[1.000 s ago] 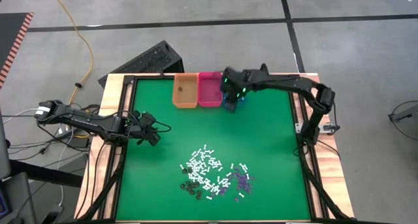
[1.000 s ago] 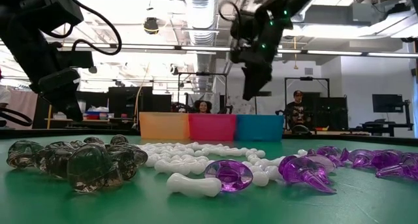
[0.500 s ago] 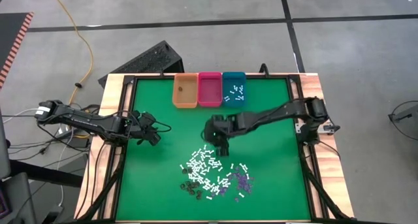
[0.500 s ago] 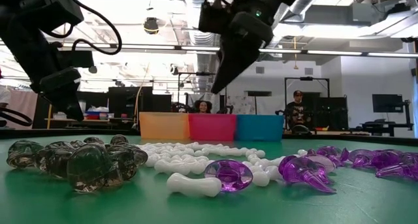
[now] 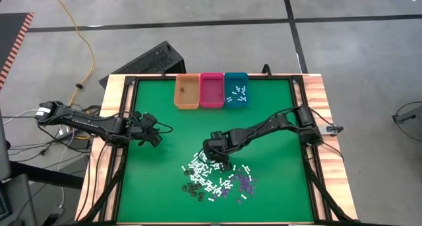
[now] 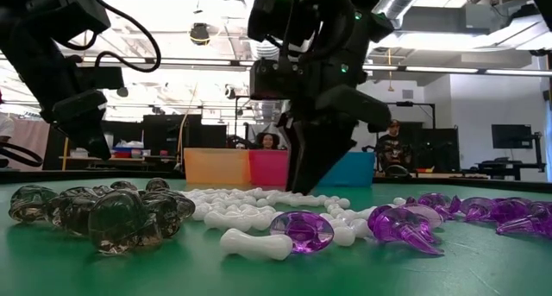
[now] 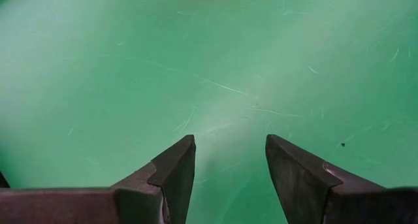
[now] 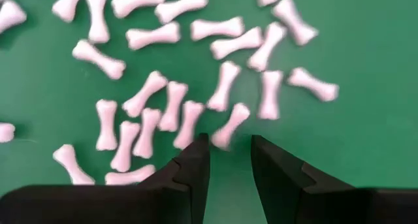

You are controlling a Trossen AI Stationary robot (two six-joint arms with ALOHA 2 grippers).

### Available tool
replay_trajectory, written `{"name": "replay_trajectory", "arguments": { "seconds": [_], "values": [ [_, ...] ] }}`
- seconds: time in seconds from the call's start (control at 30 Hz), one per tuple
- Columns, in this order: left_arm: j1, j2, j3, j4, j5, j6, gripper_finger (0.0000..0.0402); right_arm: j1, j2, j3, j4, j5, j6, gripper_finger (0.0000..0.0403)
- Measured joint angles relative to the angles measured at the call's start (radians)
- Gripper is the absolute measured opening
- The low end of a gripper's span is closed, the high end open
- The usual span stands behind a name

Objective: Sort Halloween decoration
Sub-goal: Put the white bone toy into the blue bin

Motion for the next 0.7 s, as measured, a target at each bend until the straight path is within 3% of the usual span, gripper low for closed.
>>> {"name": "replay_trajectory", "arguments": {
  "seconds": [0.33,0.7],
  "values": [
    [0.0,0.0,0.0,0.0,0.0,0.0,0.0179,-0.02,0.003,0.0,0.008,-0.004,0.016,0.0137],
    [0.0,0.0,0.0,0.0,0.0,0.0,0.0179,-0.02,0.004,0.0,0.011,-0.003,0.038,0.0082]
  ]
}}
